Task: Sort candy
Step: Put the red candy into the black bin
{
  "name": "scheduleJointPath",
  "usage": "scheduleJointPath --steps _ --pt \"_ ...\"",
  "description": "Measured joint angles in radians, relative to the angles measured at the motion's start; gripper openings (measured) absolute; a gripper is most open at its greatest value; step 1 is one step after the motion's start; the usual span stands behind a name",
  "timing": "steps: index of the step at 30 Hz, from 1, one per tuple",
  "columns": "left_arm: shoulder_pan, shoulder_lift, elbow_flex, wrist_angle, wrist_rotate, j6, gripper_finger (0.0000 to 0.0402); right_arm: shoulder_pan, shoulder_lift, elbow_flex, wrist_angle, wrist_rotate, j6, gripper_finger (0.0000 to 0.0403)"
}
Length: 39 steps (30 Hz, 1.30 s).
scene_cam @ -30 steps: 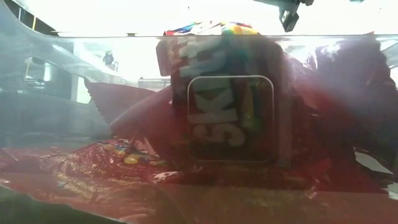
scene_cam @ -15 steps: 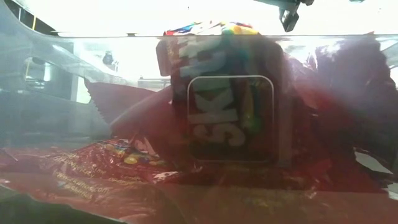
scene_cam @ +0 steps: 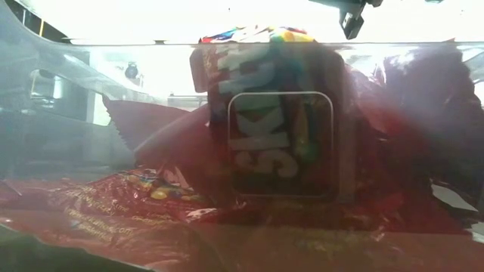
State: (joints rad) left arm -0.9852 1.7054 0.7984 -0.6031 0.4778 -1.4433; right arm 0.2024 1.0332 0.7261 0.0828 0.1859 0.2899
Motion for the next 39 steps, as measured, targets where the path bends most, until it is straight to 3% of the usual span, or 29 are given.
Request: scheduleJointPath --steps 3,7,14,18,21,24,27,31,33,35,39 --pt "0.005 0.001 0.026 -0.015 -0.011 0.061 0.0116 0.000 0.000 0.000 -0.001 -0.003 0.000 0.0000" --pt "0.022 -0.051 0.053 -0.034 -0.072 0.151 0.0019 0.000 0.000 0.000 -0.006 -0.003 -0.002 0.0000" --pt "0.080 -0.301 0.103 -0.107 -0.101 0.280 0.0005 0.000 0.000 0.000 -0.005 -0.004 -0.002 0.0000" --pt "0.147 -0.477 0.129 -0.162 -0.270 0.371 0.0004 0.000 0.000 0.000 -0.005 -0.015 -0.003 0.0000" --pt "0.230 -0.578 0.134 -0.149 -0.480 0.463 0.0003 0.000 0.000 0.000 0.001 -0.053 -0.003 0.0000" --pt "0.340 -0.633 0.135 -0.087 -0.685 0.622 0.0002 0.000 0.000 0.000 0.031 -0.084 0.006 0.0000" --pt "0.474 -0.639 0.135 0.035 -0.804 0.835 0.0001 0.000 0.000 0.000 0.096 -0.103 0.025 0.0000" --pt "0.642 -0.614 0.112 0.358 -0.812 1.217 0.0001 0.000 0.000 0.000 0.204 -0.172 0.024 0.0000" --pt "0.724 -0.595 0.088 0.559 -0.755 1.366 0.0001 0.001 0.000 0.000 0.244 -0.197 0.023 0.0000" --pt "0.810 -0.584 0.052 0.736 -0.676 1.423 0.0001 0.002 0.000 0.000 0.269 -0.203 0.023 0.0000" --pt "0.941 -0.558 -0.019 0.925 -0.521 1.355 0.0001 0.001 0.002 0.001 0.285 -0.191 -0.006 0.0000"
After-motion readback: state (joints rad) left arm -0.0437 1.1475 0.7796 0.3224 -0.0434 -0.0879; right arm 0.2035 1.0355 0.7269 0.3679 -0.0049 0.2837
